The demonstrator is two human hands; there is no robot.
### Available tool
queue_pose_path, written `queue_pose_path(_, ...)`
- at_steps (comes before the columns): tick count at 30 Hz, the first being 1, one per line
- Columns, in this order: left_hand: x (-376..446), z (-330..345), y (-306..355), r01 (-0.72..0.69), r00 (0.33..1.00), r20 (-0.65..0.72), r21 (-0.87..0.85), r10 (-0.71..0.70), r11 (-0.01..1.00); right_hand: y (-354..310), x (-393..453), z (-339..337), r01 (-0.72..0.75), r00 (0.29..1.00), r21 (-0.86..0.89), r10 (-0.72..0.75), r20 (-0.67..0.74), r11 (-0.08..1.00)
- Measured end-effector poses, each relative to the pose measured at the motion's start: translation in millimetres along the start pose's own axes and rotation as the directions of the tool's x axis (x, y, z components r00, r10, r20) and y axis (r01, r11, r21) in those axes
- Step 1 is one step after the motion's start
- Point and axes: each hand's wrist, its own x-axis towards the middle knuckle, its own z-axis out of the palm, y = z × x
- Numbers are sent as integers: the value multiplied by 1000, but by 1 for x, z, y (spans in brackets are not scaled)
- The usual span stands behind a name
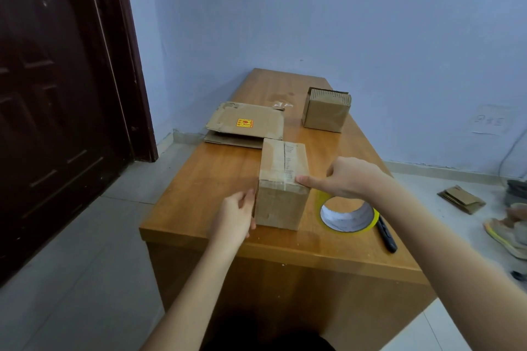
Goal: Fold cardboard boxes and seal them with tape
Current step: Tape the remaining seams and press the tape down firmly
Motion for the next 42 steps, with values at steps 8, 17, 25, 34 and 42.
queue_pose_path(8,-28,7,26,-309,948,27,-153,317,939,-3,-1,-1,-5,1000,1,5,19,1000)
queue_pose_path(17,-32,15,-2,-341,940,-6,32,341,940,-4,-2,0,-13,1000,32,12,19,999)
queue_pose_path(25,-27,3,25,-386,922,48,32,384,922,-3,-1,3,-30,999,87,28,32,996)
queue_pose_path(34,-42,5,-13,-199,977,82,45,195,979,-3,1,5,-47,998,145,39,54,988)
queue_pose_path(42,-43,22,13,-325,946,21,17,324,946,-6,1,7,-66,997,182,56,57,981)
